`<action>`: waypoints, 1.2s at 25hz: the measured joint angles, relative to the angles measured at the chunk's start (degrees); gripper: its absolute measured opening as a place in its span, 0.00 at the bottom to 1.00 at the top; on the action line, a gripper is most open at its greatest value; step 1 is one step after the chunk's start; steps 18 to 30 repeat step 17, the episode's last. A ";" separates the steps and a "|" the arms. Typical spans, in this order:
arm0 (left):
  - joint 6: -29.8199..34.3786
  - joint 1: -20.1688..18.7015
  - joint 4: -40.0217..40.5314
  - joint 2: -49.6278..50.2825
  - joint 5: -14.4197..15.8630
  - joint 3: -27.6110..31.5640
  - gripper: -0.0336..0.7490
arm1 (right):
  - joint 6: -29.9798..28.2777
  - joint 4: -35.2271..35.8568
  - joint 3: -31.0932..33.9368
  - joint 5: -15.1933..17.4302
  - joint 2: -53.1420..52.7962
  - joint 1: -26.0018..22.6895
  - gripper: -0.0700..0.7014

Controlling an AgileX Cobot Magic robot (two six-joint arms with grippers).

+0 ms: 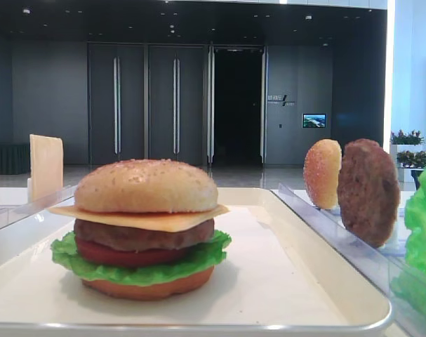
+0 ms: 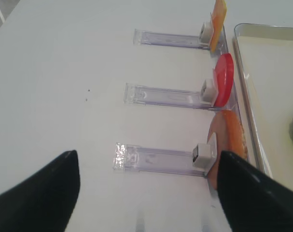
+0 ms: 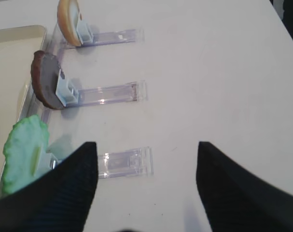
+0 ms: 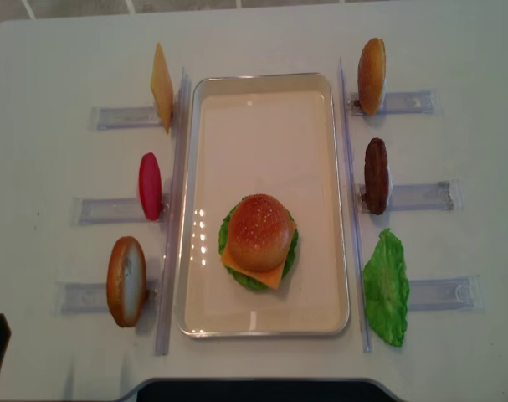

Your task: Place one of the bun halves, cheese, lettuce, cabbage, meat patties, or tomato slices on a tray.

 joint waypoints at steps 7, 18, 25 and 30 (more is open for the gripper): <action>0.00 0.00 0.00 0.00 0.00 0.00 0.93 | 0.00 0.00 0.07 0.00 -1.31 -5.13 0.68; 0.00 0.00 0.00 0.00 0.00 0.00 0.93 | 0.00 0.00 0.07 0.00 -1.31 -6.34 0.68; 0.00 0.00 0.00 0.00 0.00 0.00 0.93 | 0.00 0.00 0.07 0.00 -1.31 -6.34 0.68; 0.00 0.00 0.00 0.00 0.00 0.00 0.93 | 0.00 0.00 0.07 0.00 -1.31 -6.34 0.68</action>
